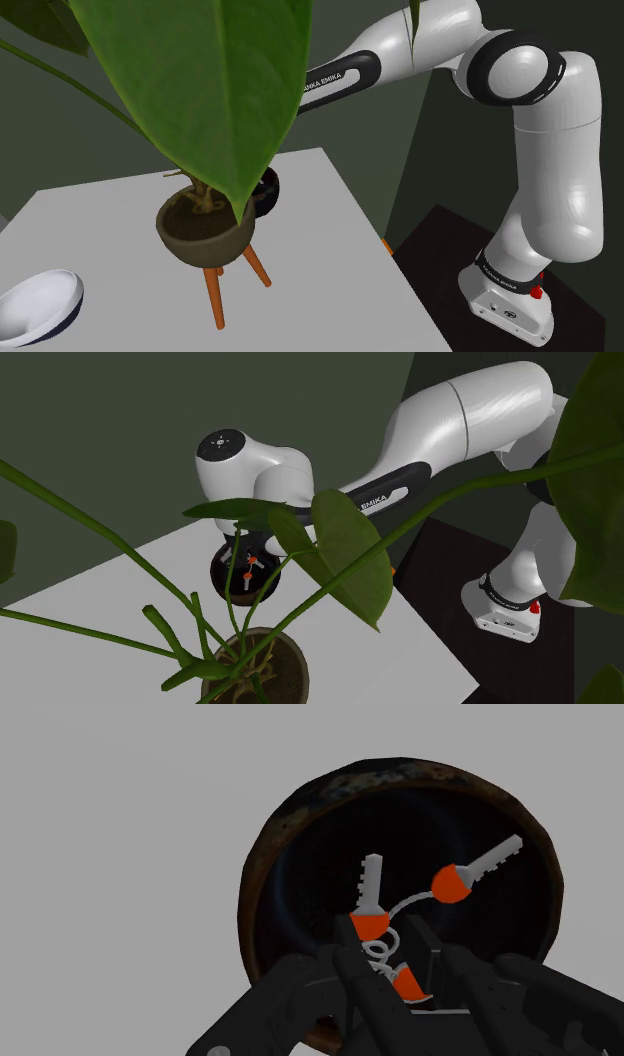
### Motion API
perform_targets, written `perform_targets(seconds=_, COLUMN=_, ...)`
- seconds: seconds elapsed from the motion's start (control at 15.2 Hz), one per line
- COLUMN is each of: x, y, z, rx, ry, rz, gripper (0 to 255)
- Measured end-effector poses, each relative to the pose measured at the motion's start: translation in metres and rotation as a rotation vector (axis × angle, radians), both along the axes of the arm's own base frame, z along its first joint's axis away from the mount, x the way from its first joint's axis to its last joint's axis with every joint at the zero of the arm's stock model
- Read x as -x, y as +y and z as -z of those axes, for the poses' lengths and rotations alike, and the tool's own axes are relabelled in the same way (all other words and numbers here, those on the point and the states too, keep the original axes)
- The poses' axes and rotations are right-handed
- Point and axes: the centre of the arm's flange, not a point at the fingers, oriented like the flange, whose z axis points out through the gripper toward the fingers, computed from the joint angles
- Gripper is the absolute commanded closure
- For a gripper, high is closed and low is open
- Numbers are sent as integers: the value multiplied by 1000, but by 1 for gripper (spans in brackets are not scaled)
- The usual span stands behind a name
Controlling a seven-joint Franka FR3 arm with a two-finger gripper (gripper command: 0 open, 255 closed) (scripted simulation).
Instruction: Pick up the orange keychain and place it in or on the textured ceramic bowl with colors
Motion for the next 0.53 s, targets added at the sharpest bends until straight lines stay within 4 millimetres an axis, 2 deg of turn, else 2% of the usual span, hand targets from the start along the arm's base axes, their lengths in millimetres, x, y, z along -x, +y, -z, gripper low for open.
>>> perform_targets(seconds=0.4, x=0, y=0, z=0, rx=0, ry=0, rz=0, gripper=0)
perform_targets(seconds=0.53, x=3, y=-1, z=-17, rx=0, ry=0, rz=0, gripper=0)
